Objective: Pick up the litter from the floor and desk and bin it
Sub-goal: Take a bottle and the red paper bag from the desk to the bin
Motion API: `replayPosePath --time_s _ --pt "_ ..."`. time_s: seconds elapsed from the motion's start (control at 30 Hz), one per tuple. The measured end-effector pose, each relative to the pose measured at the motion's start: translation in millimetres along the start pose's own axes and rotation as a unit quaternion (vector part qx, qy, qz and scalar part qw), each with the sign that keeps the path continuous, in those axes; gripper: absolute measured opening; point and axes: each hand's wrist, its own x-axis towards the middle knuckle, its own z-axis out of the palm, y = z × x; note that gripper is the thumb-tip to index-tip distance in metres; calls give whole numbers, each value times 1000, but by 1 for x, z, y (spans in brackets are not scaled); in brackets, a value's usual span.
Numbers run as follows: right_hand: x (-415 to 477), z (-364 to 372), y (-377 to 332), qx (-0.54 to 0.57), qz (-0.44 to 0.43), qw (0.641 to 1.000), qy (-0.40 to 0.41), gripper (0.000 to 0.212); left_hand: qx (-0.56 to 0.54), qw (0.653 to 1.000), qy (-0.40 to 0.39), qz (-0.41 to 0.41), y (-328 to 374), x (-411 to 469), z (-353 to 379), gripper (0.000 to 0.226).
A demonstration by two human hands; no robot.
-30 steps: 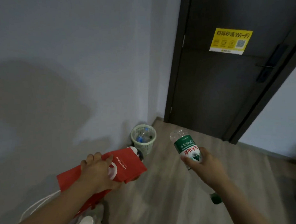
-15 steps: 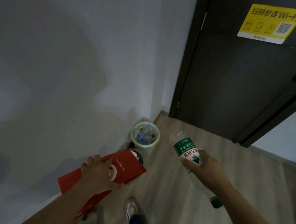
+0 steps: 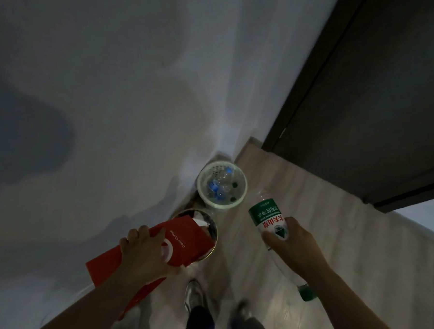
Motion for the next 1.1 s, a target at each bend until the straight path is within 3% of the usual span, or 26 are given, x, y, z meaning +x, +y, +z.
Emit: replayPosePath --time_s 0.33,0.57,0.83,1.1 --pt "125 60 24 -24 30 996 -85 37 20 998 -55 -40 12 98 59 116" --pt "197 95 52 -51 31 990 -128 40 -35 992 -76 -98 23 162 101 118" --pt "258 132 67 -68 3 988 -140 39 -45 993 -38 -102 30 238 139 115" --pt "309 167 103 -92 -1 984 -153 39 -73 983 -93 -139 42 317 196 109"
